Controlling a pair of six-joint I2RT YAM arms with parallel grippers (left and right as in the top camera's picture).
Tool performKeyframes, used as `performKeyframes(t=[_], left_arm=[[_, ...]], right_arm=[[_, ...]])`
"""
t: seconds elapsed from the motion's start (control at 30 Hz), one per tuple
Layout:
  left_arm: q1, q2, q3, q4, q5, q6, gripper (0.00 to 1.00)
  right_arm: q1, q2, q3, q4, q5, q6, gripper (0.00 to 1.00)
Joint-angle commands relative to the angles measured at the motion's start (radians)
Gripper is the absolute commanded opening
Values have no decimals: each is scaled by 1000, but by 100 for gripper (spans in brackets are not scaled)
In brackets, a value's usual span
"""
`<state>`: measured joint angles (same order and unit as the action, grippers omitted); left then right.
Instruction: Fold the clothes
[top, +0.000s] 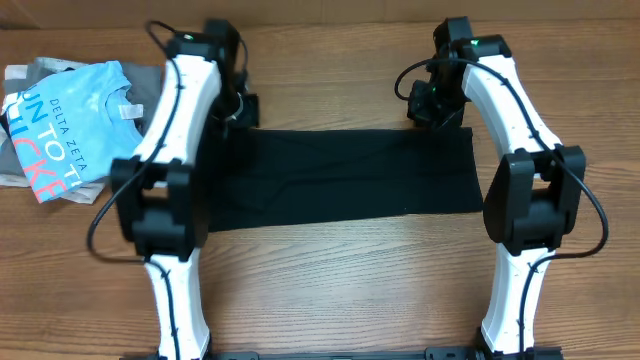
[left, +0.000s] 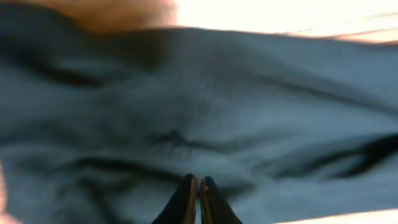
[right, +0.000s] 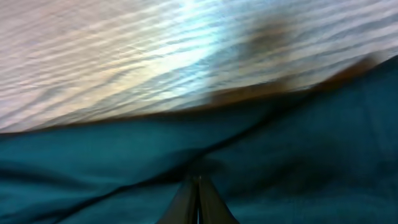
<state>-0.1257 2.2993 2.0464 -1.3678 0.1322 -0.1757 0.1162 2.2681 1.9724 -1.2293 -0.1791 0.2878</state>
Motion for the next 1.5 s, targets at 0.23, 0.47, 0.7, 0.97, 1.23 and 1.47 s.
performKeyframes(t=[0.23, 0.47, 0.7, 0.97, 1.23, 1.47], left_arm=[[-4, 143, -14, -66, 17, 13, 7], [-4, 148, -14, -138, -13, 19, 8], [-4, 148, -14, -145, -67, 19, 14], [-4, 148, -14, -143, -129, -5, 15], [-3, 148, -14, -203, -195, -4, 25], [20, 148, -14, -279, -237, -4, 36]], right_arm=[[-6, 34, -36, 51, 58, -1, 8], [-6, 34, -60, 32, 54, 0, 8], [-6, 34, -182, 100, 39, 4, 4], [-21, 33, -175, -2, 138, 34, 4], [-45, 33, -113, -146, 209, 34, 5], [-71, 33, -91, -290, 248, 33, 21]])
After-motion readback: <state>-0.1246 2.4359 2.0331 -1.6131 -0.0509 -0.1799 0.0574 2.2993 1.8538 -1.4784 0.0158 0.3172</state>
